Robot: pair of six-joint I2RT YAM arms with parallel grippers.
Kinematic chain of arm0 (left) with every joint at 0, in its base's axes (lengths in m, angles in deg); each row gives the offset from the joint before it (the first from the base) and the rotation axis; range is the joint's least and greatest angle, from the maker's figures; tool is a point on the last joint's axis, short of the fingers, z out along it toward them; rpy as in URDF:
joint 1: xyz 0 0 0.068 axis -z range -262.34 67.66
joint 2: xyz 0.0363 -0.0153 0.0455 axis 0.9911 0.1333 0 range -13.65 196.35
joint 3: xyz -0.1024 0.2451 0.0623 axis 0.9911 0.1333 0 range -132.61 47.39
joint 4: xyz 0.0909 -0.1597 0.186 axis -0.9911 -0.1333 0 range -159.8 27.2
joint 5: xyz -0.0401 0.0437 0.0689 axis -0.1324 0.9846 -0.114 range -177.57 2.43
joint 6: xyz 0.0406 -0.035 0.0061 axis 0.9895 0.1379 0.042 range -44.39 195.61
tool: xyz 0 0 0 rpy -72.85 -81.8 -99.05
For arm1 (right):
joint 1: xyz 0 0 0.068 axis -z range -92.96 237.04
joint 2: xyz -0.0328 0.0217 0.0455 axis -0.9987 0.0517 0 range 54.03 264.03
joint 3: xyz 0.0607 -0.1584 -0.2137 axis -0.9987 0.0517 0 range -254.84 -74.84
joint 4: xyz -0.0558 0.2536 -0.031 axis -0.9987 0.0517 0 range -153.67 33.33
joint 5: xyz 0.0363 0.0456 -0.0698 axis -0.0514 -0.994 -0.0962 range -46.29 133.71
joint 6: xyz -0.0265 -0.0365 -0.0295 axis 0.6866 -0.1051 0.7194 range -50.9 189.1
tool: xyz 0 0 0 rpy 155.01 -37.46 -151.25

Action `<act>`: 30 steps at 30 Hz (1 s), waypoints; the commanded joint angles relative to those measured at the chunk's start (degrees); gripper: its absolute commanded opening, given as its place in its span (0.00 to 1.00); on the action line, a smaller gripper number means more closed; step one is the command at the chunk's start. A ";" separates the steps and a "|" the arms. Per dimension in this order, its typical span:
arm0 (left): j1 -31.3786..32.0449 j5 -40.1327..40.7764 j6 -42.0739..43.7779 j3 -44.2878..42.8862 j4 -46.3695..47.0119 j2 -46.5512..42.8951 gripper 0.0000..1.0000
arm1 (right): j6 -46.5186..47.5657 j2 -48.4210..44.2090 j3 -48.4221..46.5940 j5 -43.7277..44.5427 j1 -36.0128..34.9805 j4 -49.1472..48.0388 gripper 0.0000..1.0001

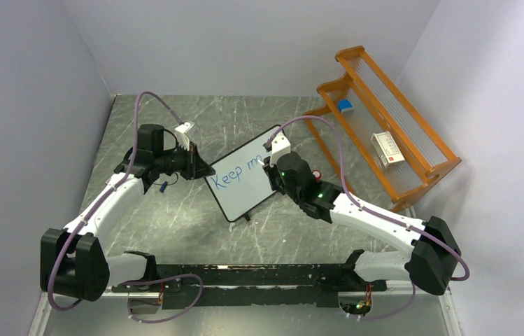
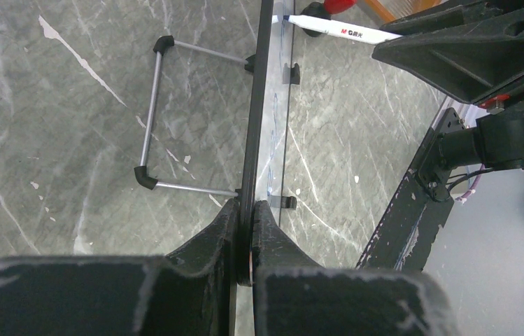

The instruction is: Write a sentence on the whiteboard

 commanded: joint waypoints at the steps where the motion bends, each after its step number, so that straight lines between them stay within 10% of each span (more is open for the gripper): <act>1: 0.58 6.56 3.55 0.70 -4.45 1.90 0.05 | -0.52 -1.23 0.76 0.40 0.14 1.58 0.00; 30: 0.58 6.12 3.55 0.61 -4.44 2.27 0.05 | 0.75 -2.96 1.70 -0.01 3.76 -2.28 0.00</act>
